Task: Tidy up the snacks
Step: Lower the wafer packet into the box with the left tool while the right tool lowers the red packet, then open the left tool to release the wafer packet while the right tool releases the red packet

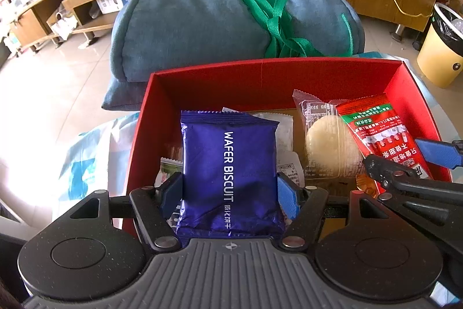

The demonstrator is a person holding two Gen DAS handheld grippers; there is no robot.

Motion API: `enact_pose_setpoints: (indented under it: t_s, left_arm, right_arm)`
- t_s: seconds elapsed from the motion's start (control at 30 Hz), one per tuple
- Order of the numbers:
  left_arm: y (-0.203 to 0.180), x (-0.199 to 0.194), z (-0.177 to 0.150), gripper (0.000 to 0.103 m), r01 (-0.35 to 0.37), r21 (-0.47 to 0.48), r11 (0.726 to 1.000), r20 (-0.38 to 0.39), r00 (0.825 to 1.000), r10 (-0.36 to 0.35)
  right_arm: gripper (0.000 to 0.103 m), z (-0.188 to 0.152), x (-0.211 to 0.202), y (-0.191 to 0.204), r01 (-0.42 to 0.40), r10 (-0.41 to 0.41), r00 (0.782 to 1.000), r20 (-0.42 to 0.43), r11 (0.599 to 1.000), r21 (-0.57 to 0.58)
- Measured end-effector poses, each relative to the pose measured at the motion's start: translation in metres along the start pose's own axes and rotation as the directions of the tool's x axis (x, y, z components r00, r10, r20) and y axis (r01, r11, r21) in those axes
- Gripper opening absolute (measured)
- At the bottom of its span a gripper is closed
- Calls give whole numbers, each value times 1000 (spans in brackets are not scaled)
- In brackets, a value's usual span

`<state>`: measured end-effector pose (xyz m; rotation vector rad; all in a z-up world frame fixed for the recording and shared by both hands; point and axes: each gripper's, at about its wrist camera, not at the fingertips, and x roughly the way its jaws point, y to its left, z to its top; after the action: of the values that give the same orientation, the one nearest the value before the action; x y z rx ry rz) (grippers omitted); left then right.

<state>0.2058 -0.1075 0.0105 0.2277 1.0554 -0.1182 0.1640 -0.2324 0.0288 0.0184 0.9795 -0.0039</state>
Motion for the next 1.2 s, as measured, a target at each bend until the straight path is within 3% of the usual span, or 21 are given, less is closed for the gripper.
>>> enact_pose_setpoints:
  t_s: [1.2]
  left_arm:
    - [9, -22, -11, 79, 9, -17, 1000, 15, 1000, -9]
  right_arm:
    - [53, -6, -16, -3, -26, 25, 1000, 16, 999, 19]
